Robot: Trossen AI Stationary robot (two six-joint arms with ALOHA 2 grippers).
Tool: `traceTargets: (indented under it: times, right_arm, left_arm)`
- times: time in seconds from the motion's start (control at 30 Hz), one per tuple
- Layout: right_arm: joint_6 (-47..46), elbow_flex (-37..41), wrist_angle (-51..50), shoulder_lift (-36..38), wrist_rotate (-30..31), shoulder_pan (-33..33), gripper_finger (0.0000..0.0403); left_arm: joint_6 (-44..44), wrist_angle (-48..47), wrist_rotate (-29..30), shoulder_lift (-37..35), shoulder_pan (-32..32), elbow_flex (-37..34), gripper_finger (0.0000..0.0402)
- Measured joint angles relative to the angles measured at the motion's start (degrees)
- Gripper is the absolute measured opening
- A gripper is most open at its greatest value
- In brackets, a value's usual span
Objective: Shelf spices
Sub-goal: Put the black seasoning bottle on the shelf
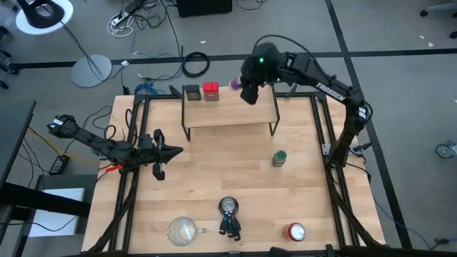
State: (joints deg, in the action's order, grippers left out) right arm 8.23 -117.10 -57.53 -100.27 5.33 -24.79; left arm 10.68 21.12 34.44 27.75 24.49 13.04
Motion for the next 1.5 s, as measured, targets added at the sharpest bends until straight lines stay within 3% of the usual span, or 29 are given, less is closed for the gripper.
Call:
traceTargets:
  times: [0.3,0.5,0.6,0.93,1.17,1.5]
  right_arm:
    - [3.1,-3.9,0.4,-0.1,-1.8,-1.6,0.0208]
    - [4.5,-17.9,-4.5,-5.1,-1.7,-1.4,0.0208]
    - [5.6,-15.6,0.5,-4.5,-2.3,-0.5,0.0208]
    - [2.3,-17.5,-12.3,-12.3,-1.0,-2.3,0.0208]
    - [2.0,-17.6,-13.1,-19.0,-0.8,-1.7,0.0211]
    - [1.1,-17.6,-12.3,-20.5,-0.2,-2.0,0.021]
  left_arm:
    - [0.1,-0.1,2.2,0.0,0.0,0.0,0.0001]
    - [0.2,0.0,3.6,0.0,0.0,0.0,0.0001]
    - [0.9,0.1,3.6,0.2,0.0,0.0,0.0001]
    - [1.6,-0.1,3.6,2.8,0.0,0.0,0.0001]
    - [1.6,0.0,3.5,3.4,0.0,0.0,0.0001]
    - [1.3,-1.4,3.5,3.4,0.0,-0.1,0.0001]
